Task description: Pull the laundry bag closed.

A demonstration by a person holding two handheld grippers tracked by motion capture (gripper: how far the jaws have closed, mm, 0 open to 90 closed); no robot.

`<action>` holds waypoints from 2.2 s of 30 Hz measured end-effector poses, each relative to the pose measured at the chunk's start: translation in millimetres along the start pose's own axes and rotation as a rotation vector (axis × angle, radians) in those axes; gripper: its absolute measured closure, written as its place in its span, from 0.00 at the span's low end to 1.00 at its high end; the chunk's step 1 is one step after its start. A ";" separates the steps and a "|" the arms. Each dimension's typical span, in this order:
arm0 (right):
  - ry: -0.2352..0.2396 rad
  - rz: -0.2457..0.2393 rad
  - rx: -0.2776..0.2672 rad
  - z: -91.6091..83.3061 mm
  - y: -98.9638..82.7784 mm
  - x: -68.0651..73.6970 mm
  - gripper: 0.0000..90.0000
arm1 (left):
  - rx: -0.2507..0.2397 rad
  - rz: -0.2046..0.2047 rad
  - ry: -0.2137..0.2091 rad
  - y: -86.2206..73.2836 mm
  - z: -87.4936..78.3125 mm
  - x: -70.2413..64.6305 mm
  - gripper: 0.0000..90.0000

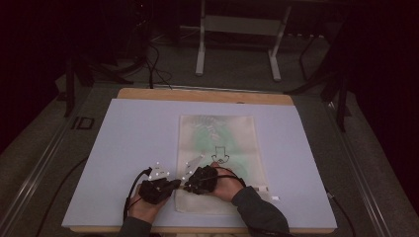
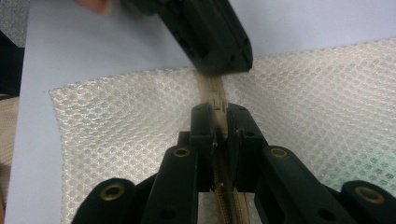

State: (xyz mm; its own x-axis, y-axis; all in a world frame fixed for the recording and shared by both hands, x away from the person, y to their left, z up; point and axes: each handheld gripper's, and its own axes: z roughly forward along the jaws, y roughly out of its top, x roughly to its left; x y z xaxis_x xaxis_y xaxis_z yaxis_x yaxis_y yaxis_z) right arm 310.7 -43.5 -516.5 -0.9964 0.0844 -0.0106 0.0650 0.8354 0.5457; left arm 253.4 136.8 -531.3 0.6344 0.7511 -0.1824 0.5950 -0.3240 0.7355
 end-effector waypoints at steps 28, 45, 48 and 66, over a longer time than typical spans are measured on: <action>-0.017 -0.072 0.066 -0.6 7.4 3.1 0.92 | 0.055 0.019 0.030 0.7 8.2 -2.6 0.99; -0.023 -0.072 0.106 -7.7 3.4 5.8 0.92 | 0.056 0.018 0.031 0.8 8.4 -3.3 0.99; -0.024 -0.080 0.120 -9.0 3.6 6.1 0.92 | 0.054 0.016 0.030 0.7 8.4 -3.1 0.99; -0.034 -0.075 0.159 -25.6 -14.7 4.6 0.92 | 0.055 0.013 0.024 0.7 8.4 -2.1 0.99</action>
State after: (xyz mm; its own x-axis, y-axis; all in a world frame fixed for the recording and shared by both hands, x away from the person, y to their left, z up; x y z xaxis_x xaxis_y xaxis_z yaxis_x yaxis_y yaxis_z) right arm 303.8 -69.3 -503.2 -0.9965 0.0345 -0.0761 0.0009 0.9152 0.4030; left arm 256.5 130.1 -535.9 0.6308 0.7599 -0.1570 0.6134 -0.3644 0.7007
